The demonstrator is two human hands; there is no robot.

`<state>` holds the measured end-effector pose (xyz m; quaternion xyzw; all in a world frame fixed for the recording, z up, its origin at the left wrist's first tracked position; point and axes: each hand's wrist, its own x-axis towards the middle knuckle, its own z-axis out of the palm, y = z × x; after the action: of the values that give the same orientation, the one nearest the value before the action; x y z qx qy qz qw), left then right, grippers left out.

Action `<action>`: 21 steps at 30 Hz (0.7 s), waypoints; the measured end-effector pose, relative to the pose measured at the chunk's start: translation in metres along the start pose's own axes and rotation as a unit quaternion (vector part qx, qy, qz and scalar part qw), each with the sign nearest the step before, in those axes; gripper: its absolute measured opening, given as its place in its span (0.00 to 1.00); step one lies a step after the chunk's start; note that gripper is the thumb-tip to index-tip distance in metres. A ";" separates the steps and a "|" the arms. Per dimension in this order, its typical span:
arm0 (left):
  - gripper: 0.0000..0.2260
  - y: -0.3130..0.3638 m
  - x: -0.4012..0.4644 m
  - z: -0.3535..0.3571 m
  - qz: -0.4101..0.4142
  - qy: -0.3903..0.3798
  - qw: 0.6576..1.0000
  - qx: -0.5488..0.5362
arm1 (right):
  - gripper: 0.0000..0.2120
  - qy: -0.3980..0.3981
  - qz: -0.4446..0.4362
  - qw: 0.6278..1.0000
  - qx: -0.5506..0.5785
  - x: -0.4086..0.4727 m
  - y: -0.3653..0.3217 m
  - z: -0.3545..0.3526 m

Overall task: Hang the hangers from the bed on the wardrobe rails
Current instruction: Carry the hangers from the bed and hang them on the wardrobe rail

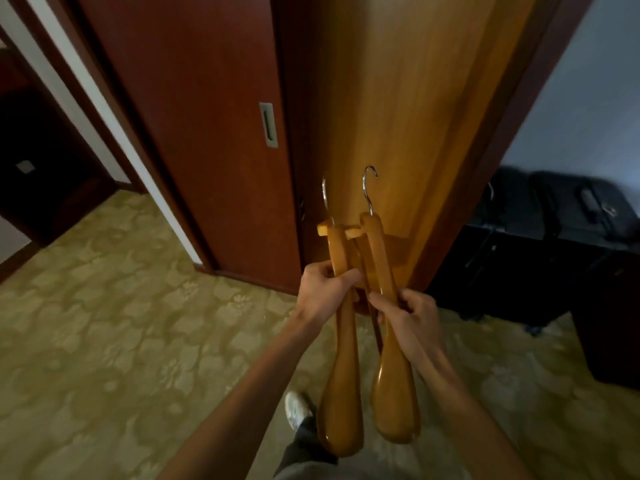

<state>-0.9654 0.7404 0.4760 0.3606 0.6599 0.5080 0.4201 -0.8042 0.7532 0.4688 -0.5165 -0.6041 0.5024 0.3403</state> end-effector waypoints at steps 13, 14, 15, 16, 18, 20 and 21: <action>0.06 0.134 0.274 -0.066 0.077 -0.089 0.993 -0.015 | 0.14 0.070 -0.020 0.997 0.010 0.233 -0.147 0.058; 0.06 0.146 0.289 -0.068 0.082 -0.093 0.992 -0.017 | 0.15 0.077 -0.026 0.997 0.008 0.250 -0.158 0.059; 0.06 0.157 0.304 -0.070 0.085 -0.097 0.991 -0.019 | 0.15 0.086 -0.034 0.996 0.006 0.266 -0.168 0.059; 0.06 0.169 0.318 -0.071 0.085 -0.097 0.991 -0.021 | 0.15 0.095 -0.042 0.995 0.004 0.283 -0.178 0.058; 0.05 0.194 0.344 -0.072 0.085 -0.096 0.991 -0.027 | 0.16 0.105 -0.058 0.993 -0.009 0.316 -0.200 0.057; 0.05 0.217 0.371 -0.072 0.097 -0.102 0.990 -0.028 | 0.18 0.111 -0.070 0.991 -0.014 0.349 -0.219 0.055; 0.06 0.228 0.385 -0.072 0.104 -0.102 0.989 -0.025 | 0.18 0.111 -0.073 0.991 -0.014 0.365 -0.228 0.053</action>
<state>-1.1692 1.1131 0.6351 0.4667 0.5595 0.5255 0.4394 -1.0035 1.1010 0.6340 -0.5280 -0.6056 0.4072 0.4344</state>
